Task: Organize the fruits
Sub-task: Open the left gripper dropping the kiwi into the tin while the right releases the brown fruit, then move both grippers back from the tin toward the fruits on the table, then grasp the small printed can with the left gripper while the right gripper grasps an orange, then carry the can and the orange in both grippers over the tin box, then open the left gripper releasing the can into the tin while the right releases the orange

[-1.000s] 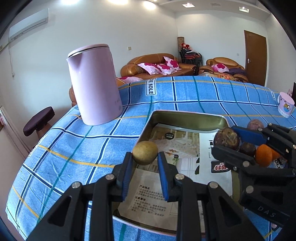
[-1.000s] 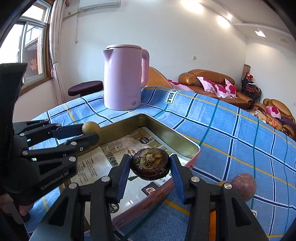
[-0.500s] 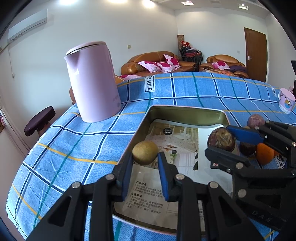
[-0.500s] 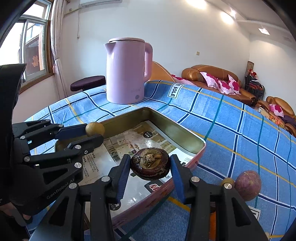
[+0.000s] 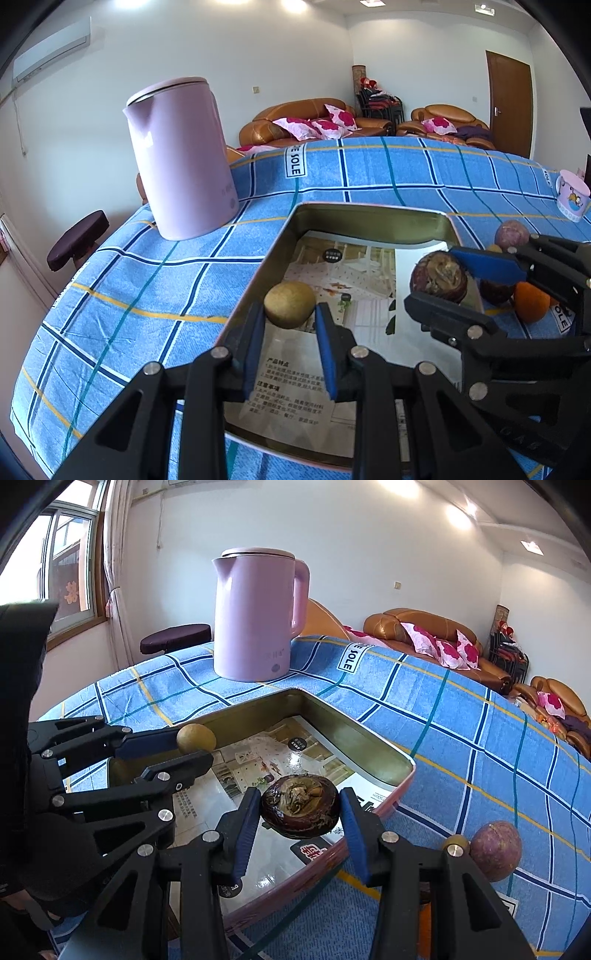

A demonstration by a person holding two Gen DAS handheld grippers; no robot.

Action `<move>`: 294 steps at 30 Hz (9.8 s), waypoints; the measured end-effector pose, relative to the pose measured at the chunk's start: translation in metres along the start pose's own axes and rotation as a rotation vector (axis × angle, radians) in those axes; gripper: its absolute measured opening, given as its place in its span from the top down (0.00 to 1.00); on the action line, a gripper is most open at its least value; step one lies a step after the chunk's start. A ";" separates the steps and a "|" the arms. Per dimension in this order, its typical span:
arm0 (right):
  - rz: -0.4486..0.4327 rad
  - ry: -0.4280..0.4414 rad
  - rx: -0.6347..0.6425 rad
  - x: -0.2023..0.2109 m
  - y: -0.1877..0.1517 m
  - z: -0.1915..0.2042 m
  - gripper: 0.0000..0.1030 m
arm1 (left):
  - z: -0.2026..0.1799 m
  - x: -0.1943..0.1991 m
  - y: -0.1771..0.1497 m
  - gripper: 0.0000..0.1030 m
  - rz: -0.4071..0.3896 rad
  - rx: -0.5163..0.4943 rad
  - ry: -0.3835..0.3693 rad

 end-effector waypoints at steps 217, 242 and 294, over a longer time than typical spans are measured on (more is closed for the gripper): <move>-0.299 -0.201 -0.402 0.178 -0.129 -0.184 0.57 | -0.190 0.101 0.000 0.58 -0.397 -0.115 -0.336; -0.202 -0.150 -0.285 0.133 -0.074 -0.148 0.57 | -0.124 0.069 0.013 0.58 -0.298 -0.062 -0.224; -0.082 0.056 -0.108 0.011 0.010 -0.014 0.56 | 0.014 0.000 0.021 0.58 -0.089 0.042 -0.028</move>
Point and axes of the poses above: each gripper's, at about its wrist camera, not at the fingertips, and x roughly against the way its jaws point, z to its left, y to its top, the point moved 6 cm from there along -x, roughly the way its jaws point, and after that the axes turned 12 degrees about -y, right-handed, at the moved point
